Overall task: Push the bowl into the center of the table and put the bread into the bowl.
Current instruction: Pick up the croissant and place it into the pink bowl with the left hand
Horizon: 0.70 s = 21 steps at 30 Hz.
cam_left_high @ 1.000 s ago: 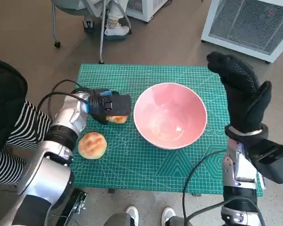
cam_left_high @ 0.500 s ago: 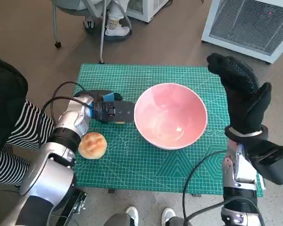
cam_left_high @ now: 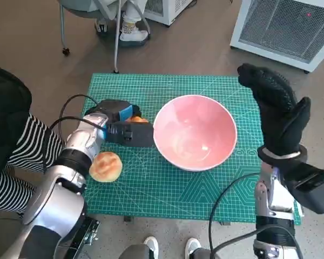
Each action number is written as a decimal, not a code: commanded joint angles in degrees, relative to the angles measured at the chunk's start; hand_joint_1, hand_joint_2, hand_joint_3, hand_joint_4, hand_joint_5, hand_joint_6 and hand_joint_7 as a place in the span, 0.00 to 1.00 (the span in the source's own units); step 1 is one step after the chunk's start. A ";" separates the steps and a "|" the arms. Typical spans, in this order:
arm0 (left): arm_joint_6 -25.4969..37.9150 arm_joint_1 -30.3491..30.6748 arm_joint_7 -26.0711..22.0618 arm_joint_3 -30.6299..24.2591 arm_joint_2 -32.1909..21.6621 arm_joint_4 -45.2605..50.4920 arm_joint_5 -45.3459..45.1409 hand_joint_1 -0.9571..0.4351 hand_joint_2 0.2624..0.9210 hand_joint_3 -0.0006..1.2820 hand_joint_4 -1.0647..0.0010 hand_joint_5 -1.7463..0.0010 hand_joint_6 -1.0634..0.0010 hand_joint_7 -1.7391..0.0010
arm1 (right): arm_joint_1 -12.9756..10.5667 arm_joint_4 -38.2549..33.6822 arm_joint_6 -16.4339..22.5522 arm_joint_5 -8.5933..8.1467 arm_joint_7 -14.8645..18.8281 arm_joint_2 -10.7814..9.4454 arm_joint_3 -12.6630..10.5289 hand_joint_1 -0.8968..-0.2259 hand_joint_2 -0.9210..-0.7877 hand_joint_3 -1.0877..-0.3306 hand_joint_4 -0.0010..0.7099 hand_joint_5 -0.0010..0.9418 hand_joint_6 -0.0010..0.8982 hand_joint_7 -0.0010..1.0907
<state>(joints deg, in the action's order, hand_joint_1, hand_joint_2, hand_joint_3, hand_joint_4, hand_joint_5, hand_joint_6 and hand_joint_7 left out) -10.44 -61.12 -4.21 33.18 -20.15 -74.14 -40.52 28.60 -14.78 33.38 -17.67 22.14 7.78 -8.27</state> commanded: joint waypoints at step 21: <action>-9.60 1.28 1.02 -13.74 -10.36 23.59 9.53 0.95 1.00 0.08 0.39 0.28 0.44 0.57 | -2.10 0.92 -1.12 -0.29 0.18 0.15 -0.09 0.30 0.00 0.49 0.30 0.00 0.15 0.35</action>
<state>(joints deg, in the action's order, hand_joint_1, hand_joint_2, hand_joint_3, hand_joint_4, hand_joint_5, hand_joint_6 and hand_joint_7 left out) -18.24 -60.76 -3.68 22.47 -28.29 -58.19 -33.42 28.06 -14.12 33.23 -17.82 22.17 7.88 -8.37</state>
